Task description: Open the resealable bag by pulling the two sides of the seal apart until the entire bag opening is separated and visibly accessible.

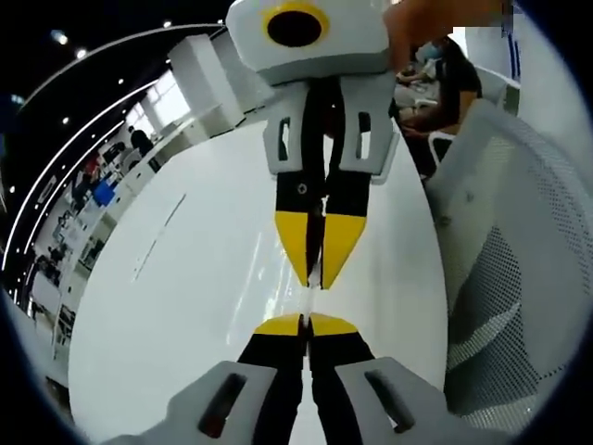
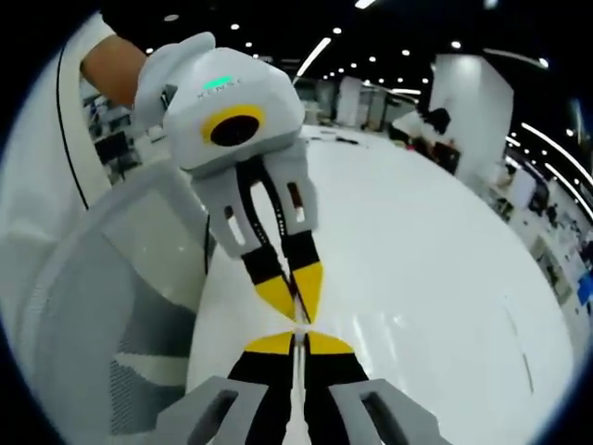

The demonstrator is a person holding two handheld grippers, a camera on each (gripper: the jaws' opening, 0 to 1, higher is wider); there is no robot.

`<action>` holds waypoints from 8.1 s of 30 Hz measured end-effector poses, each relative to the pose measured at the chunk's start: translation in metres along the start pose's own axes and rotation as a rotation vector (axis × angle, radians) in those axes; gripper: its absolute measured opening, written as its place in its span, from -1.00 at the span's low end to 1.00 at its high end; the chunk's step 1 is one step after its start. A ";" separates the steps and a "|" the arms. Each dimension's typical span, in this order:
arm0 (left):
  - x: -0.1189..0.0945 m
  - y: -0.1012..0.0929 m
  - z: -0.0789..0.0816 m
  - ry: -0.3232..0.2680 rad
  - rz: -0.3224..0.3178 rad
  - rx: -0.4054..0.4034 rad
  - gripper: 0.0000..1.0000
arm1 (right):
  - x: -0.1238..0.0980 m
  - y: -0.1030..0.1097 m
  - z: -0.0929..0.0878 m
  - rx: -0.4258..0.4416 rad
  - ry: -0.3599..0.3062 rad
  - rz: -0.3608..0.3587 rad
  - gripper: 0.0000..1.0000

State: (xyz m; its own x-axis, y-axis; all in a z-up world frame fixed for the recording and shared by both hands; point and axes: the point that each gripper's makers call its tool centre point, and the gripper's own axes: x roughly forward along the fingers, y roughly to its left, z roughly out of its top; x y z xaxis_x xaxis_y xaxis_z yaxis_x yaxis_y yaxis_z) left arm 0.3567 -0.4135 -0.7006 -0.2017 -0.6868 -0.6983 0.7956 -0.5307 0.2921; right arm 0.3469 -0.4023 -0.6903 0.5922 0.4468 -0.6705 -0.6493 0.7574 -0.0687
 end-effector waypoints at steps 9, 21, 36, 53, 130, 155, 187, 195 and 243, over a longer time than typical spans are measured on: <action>0.001 -0.005 0.010 -0.015 -0.019 0.008 -1.00 | 0.003 0.003 0.001 -0.011 0.007 0.003 -1.00; 0.006 -0.004 0.008 0.010 -0.020 0.024 -1.00 | -0.004 0.000 -0.013 0.028 0.037 -0.002 -1.00; 0.003 0.000 -0.001 0.023 -0.019 0.009 -1.00 | -0.032 -0.008 -0.053 0.045 0.084 -0.040 -1.00; 0.002 -0.003 -0.004 -0.009 -0.041 -0.020 -1.00 | -0.037 -0.011 -0.057 0.057 0.085 -0.063 -1.00; 0.015 -0.006 0.012 -0.033 -0.064 0.164 -1.00 | -0.030 -0.023 -0.043 0.220 0.009 -0.012 -0.75; 0.015 0.000 0.015 -0.059 -0.055 0.124 -0.53 | -0.016 -0.014 -0.056 0.255 0.081 0.020 -1.00; 0.022 -0.013 0.021 0.016 -0.062 0.269 -1.00 | -0.021 -0.031 -0.026 0.120 0.083 -0.075 -1.00; 0.024 -0.010 0.026 0.045 -0.046 0.305 -1.00 | -0.035 -0.058 -0.014 0.015 0.073 -0.230 -1.00; 0.028 0.015 0.024 0.074 0.026 0.252 -0.98 | -0.052 -0.095 -0.007 -0.055 0.065 -0.479 -1.00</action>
State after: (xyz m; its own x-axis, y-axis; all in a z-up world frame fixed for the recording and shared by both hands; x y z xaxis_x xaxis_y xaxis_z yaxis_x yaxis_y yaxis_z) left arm 0.3493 -0.4522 -0.7001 -0.1333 -0.6688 -0.7314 0.6305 -0.6266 0.4580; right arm 0.3742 -0.5005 -0.6540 0.8011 0.0221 -0.5981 -0.3361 0.8435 -0.4191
